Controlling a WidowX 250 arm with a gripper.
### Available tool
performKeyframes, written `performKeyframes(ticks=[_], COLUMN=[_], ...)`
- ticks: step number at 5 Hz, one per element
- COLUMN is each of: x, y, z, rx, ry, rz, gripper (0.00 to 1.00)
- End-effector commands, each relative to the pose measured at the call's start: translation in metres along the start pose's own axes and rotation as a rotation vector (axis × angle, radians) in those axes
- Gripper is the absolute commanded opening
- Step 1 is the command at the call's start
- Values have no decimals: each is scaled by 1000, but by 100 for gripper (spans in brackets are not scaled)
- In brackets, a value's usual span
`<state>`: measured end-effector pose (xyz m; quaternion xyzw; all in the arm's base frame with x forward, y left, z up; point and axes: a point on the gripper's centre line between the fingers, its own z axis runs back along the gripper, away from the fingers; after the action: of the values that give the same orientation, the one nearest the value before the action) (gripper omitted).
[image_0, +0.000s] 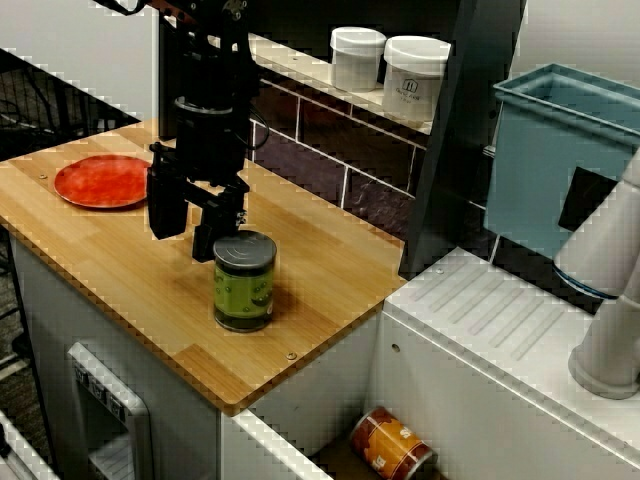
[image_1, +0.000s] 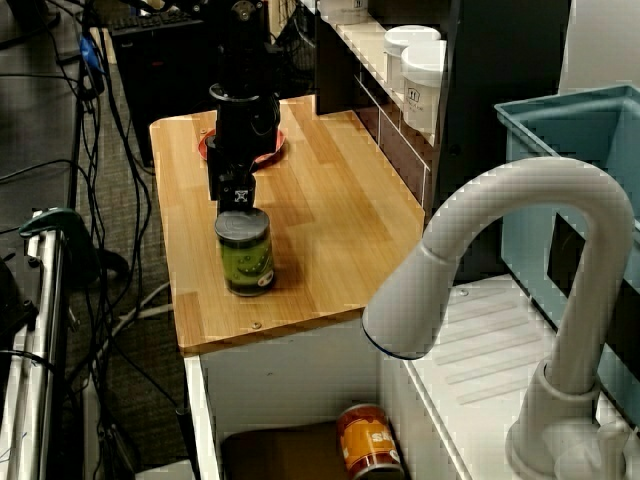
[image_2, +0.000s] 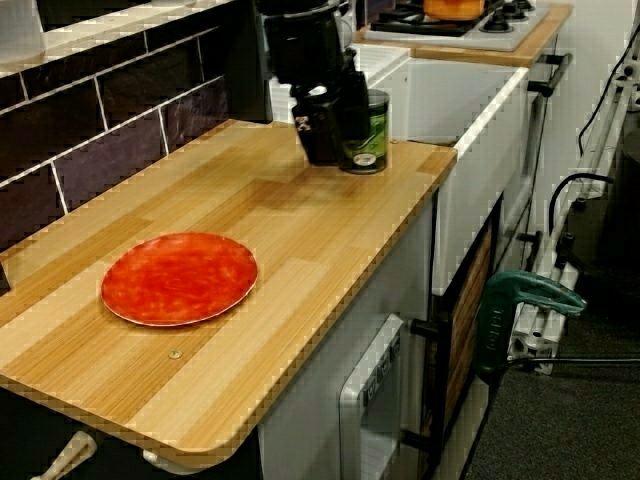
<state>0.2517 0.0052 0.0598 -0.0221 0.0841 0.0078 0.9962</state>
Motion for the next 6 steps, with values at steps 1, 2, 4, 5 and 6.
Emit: performKeyframes(ticks=[1,2,4,5,6], x=[-15,-21,-36,-39,-43], y=[6,19,18,10,-2], z=[19,34,65,67,73], rx=[42,64,154,170,175], ry=[-66,-83,-118,-121,-112], rz=[-4,-47,-419,-669,-770], gripper=[100,100,100,100,100])
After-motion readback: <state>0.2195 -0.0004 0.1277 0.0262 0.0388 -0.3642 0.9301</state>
